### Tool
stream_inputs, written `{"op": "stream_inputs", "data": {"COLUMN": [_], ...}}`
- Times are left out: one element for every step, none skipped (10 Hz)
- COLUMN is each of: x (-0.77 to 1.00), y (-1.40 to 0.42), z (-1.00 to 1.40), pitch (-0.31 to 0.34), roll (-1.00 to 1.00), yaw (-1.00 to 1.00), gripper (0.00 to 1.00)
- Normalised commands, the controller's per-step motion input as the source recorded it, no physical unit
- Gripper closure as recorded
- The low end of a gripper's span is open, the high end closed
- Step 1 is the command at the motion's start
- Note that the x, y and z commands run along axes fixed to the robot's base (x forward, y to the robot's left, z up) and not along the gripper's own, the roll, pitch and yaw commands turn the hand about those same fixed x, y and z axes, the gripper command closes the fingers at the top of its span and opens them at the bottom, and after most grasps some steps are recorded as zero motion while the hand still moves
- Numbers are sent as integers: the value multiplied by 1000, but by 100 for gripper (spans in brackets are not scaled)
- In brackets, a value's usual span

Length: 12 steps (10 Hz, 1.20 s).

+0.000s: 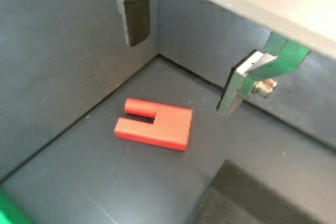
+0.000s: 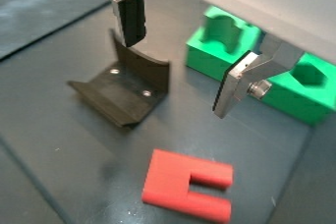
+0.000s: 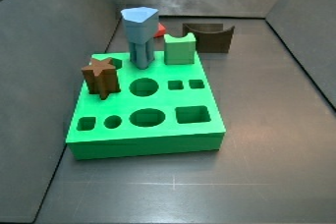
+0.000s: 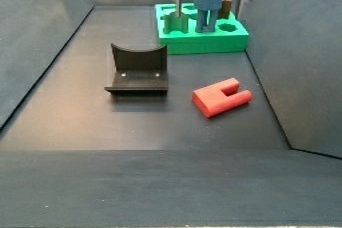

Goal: Pick up the square-circle object. Move up. Rotate the square-circle object. Place the square-circle object on the fixture. Regrasp the square-circle object. Move to above the board. Insert the square-circle object.
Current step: Pick up the square-circle object.

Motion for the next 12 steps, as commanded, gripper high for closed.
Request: {"op": "stream_inputs", "data": {"x": [0, 0, 0, 0, 0, 51, 0, -20, -37, 0, 0, -274], "y": [0, 0, 0, 0, 0, 0, 34, 154, 211, 160, 123, 114], "z": [-377, -306, -254, -291, -231, -163, -343, -669, -751, -834, -814, -497], "pitch": [0, 0, -17, -11, -49, -127, -161, -43, 0, 114, 113, 0], "roll": [1, 0, 6, 0, 0, -87, 0, 0, -77, -27, -9, -57], "yaw": [-1000, -1000, -1000, -1000, -1000, -994, -971, -897, -760, -880, -929, -783], "gripper": [0, 0, 0, 0, 0, 0, 0, 0, 0, 0, 0, 0]}}
